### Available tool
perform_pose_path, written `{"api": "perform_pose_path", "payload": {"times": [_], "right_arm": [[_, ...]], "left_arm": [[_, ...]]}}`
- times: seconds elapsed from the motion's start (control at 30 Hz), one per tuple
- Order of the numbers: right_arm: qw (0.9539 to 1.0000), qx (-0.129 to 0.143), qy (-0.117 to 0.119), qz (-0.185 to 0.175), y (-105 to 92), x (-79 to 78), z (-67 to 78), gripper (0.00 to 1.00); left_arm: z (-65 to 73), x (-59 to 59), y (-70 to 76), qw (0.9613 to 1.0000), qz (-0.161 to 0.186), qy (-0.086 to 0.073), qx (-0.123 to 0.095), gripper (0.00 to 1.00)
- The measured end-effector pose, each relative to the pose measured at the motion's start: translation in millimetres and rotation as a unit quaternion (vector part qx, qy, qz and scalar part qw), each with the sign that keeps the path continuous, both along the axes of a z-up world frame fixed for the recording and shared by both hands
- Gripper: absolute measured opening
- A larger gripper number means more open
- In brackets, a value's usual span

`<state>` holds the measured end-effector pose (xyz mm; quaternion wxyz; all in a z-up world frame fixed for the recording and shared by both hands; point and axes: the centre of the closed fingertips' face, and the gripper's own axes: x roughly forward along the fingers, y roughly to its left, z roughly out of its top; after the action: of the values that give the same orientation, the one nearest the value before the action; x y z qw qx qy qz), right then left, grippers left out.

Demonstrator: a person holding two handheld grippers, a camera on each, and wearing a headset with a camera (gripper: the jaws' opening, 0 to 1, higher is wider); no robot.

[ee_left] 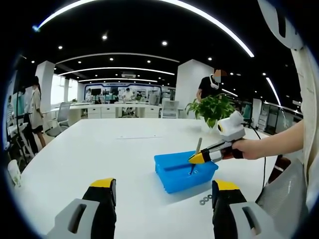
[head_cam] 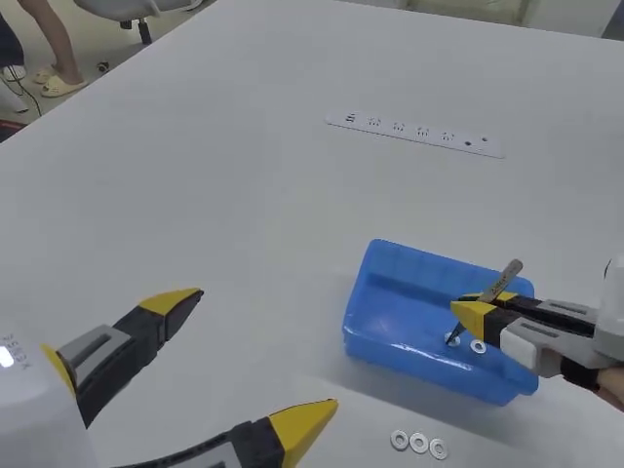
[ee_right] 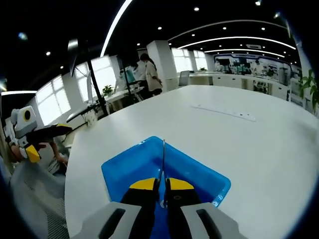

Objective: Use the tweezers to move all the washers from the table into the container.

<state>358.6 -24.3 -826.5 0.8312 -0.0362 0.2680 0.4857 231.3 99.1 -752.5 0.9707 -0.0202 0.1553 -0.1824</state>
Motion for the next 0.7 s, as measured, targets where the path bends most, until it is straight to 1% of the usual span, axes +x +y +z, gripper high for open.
{"api": "perform_pose_path", "payload": {"times": [0.1,0.37,0.53,0.7], "right_arm": [[0.9999,0.011,-0.003,-0.004,-1.0,-0.5,7.4,0.04],[0.9994,0.026,-0.019,-0.008,-4.4,-6.8,31.3,0.04],[0.9987,0.042,-0.027,-0.008,-6.0,-18.5,50.7,0.04],[0.9984,0.044,-0.033,-0.005,-7.9,-30.7,61.3,0.04]], "left_arm": [[0.1,0.1,-0.6,1.0000,-0.001,0.000,0.000,0.80],[0.1,0.2,0.2,1.0000,-0.001,-0.001,0.000,0.80],[0.2,0.1,0.2,1.0000,-0.001,-0.001,0.000,0.80],[-0.1,-0.1,-0.8,1.0000,-0.003,0.000,-0.001,0.80]]}}
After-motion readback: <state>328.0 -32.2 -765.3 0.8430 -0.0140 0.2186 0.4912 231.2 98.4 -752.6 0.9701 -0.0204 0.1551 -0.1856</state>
